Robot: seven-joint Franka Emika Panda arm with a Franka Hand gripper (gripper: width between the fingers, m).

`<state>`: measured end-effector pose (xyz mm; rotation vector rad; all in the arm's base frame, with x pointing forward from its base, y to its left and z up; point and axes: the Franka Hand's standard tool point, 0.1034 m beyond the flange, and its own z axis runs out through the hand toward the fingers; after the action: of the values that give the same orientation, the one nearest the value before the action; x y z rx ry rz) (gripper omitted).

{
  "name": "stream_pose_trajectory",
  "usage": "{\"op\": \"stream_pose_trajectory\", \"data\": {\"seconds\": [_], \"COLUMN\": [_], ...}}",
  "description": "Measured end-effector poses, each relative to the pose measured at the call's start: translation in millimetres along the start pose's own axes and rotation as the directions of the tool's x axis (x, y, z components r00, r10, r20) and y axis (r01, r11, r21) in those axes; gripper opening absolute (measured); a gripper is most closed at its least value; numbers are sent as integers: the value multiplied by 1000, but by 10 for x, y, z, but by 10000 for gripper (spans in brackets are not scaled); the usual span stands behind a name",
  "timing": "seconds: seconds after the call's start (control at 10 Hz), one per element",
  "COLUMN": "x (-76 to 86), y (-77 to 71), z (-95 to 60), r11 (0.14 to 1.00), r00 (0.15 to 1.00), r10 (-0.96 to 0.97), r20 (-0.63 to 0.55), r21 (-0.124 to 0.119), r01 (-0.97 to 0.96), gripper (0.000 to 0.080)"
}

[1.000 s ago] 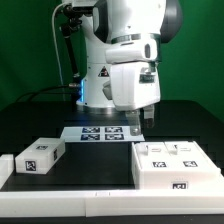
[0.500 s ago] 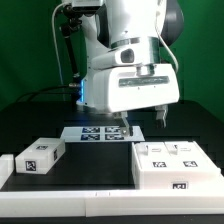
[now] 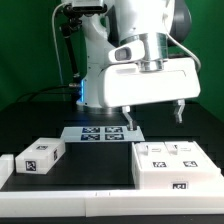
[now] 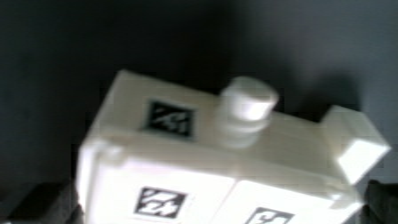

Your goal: Assemble cabinet

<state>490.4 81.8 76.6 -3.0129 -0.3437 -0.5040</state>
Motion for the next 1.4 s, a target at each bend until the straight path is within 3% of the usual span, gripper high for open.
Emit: {"op": "stream_pose_trajectory", "data": {"seconds": [0.4,0.8,1.0,1.4], "x": [-62,-225,-282,-296], "y": [33,-68,6,-3], "z": [45,299,400,404], "r11": [988,986,984,984], "r00": [988,986,984,984], "r10": [154,170,180,178], "r20": [-7,-1,5,7], "r21": [-10,-7,-13,-12], "r01": [-154,-170,-179,-178], "gripper": [797,797,797,797]}}
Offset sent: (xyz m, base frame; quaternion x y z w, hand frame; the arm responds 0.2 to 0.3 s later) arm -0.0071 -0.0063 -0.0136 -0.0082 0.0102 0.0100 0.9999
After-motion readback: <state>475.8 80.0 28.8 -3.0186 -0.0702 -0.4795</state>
